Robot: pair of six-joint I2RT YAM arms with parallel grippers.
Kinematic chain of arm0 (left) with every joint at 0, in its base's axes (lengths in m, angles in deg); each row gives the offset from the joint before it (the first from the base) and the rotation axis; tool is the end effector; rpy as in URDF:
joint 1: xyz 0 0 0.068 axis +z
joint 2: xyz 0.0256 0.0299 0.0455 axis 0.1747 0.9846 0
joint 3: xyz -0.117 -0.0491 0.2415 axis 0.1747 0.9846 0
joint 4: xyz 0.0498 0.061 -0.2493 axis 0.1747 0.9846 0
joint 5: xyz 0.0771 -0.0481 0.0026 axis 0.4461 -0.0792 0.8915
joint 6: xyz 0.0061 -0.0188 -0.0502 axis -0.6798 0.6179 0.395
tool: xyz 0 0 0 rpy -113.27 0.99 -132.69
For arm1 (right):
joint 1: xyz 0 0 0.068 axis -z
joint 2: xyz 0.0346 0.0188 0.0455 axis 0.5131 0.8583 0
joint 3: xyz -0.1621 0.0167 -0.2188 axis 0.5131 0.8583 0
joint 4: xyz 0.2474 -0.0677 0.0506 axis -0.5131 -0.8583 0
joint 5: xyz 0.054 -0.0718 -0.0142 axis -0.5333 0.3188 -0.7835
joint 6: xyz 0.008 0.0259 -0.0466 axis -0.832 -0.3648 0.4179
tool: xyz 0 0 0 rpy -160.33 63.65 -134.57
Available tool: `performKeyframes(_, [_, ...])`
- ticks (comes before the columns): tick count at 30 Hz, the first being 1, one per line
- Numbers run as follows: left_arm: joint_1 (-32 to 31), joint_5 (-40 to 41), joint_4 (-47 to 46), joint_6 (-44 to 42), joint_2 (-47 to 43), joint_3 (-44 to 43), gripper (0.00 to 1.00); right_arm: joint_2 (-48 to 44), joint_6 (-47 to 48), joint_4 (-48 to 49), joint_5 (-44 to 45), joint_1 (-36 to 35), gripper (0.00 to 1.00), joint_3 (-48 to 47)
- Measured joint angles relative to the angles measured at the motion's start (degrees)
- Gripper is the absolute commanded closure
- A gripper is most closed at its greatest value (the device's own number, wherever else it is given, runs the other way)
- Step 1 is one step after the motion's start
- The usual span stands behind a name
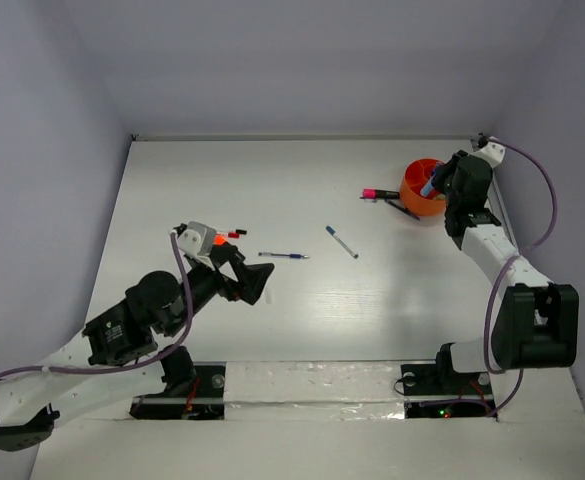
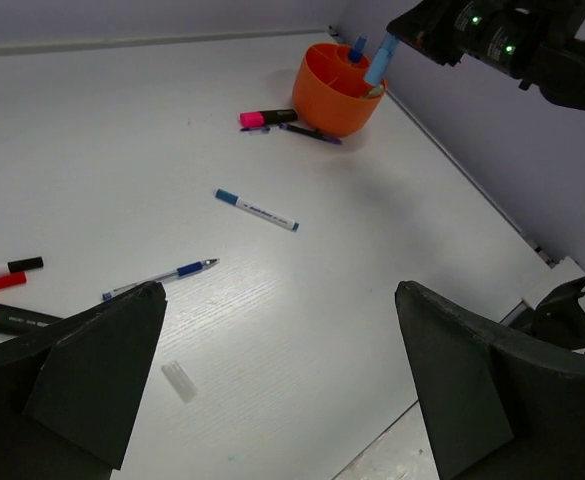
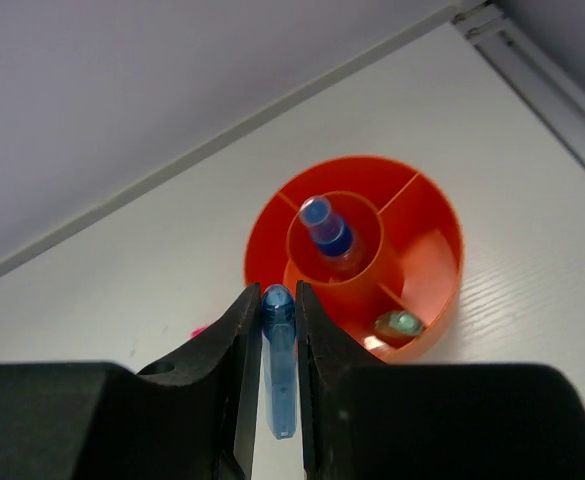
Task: Sort the stationery into containers
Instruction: Place the stationery in the storage box.
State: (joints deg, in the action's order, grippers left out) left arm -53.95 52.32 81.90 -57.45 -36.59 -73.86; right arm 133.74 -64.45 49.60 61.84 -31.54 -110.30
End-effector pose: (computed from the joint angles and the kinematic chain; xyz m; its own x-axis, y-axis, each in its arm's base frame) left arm 0.0639 -0.0994 0.3699 -0.1855 -0.2511 -0.9500 0.6296 0.7119 -0.3111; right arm 0.3171 -0.0050 0.2967 -0.0987 0.4022 -0.9102 0.2944 0.8855 0.3594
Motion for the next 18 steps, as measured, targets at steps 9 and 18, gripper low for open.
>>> performKeyframes(9, [0.0,0.0,0.2,-0.5,-1.8,0.0,0.01,7.0,6.4,2.3,7.0,0.0,1.00,-4.5])
performKeyframes(18, [0.4,-0.3,0.3,-0.5,-1.7,0.0,0.01,11.3,8.2,5.2,8.8,0.0,1.00,-4.5])
